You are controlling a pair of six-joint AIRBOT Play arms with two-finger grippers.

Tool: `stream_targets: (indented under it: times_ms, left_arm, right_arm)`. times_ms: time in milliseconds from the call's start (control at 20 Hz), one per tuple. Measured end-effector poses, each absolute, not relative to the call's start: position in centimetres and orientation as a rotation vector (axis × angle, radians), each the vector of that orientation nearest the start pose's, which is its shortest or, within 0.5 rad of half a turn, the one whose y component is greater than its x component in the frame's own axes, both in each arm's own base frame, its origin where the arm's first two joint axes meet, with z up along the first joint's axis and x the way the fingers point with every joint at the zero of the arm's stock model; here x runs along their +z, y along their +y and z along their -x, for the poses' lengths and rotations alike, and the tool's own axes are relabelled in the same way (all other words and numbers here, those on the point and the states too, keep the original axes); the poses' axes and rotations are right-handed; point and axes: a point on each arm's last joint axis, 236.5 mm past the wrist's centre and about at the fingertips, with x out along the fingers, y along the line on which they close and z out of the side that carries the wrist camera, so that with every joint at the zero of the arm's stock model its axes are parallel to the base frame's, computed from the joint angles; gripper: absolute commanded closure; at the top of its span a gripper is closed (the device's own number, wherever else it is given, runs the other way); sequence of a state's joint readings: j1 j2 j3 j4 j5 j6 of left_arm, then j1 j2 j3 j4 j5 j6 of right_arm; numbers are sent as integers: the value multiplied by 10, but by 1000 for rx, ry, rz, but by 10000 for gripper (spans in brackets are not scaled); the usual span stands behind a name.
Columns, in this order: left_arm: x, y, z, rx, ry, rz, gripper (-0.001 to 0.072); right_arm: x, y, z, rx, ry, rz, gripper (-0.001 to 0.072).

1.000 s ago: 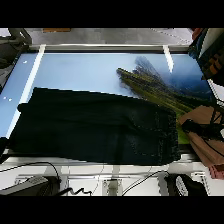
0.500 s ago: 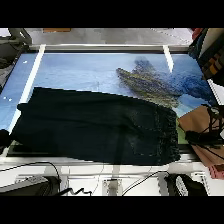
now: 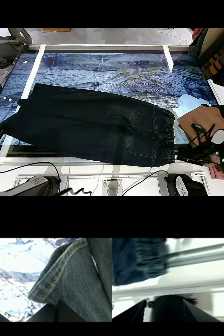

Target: Fold the clothes and pants, and hang the long-sleeved shirts on hangers.

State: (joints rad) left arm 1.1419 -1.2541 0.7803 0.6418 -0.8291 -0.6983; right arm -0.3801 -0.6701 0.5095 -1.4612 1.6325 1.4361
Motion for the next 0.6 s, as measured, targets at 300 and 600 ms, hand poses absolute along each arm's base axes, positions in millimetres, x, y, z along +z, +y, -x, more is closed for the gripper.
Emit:
stream_targets:
  times_ms: [300,600]
  left_arm:
    - [-26,281,-282,411,687,677,687]
    - [-25,279,-283,401,690,678,687]
  right_arm:
    - [-66,1,-97,-56,1813,-422,360]
    - [-82,-4,-101,-75,1886,-446,350]
